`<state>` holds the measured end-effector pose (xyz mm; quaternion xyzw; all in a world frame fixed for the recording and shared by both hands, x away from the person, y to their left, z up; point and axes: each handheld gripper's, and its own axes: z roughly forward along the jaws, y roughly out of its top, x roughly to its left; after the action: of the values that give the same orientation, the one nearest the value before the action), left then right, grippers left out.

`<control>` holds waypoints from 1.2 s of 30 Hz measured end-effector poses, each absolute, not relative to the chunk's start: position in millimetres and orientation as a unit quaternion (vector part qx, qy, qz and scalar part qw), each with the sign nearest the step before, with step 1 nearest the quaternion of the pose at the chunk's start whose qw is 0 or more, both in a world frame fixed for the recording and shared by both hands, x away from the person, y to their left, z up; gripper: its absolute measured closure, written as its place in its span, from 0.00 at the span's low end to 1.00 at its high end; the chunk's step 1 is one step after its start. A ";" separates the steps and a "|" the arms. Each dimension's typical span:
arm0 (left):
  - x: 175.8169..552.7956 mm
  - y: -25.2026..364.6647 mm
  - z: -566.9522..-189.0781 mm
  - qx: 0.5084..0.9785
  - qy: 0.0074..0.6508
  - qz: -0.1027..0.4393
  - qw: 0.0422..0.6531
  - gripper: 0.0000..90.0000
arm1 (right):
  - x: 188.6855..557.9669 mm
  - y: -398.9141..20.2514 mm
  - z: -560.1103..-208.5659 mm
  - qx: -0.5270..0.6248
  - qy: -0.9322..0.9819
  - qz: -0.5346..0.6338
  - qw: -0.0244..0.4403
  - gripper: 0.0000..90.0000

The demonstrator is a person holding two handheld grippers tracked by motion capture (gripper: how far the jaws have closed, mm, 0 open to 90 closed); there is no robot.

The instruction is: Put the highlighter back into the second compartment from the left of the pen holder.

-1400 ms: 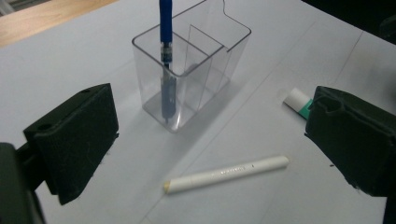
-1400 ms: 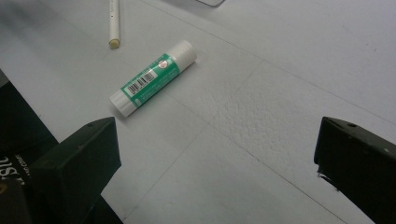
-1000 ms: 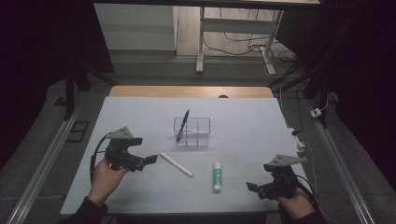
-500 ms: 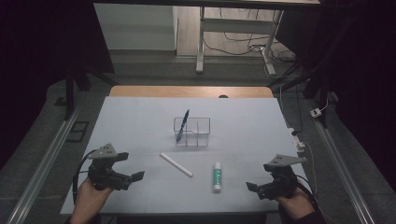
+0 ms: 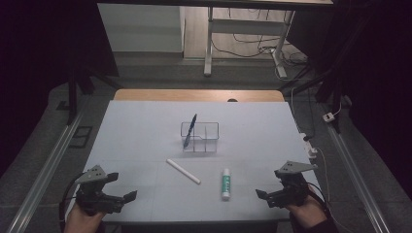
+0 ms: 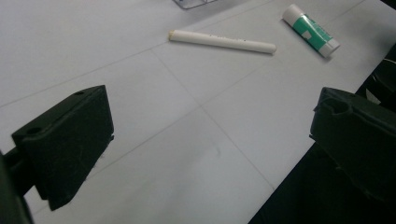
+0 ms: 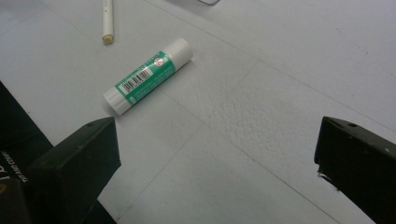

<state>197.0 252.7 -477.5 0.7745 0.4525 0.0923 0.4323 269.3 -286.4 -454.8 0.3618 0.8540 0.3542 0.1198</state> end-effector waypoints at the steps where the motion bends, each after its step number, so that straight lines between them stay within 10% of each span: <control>1: 195.9 253.1 -477.5 0.774 0.454 0.096 0.431 0.00 | 269.4 -285.4 -454.9 0.361 0.854 0.355 0.121 0.00; 36: 195.2 251.4 -478.4 0.794 0.451 0.082 0.398 0.00 | 304.3 -182.3 -463.6 0.242 0.903 0.344 0.087 0.00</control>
<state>195.2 251.4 -478.4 0.7944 0.4512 0.0822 0.3983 304.3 -182.3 -463.6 0.2424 0.9031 0.3438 0.0866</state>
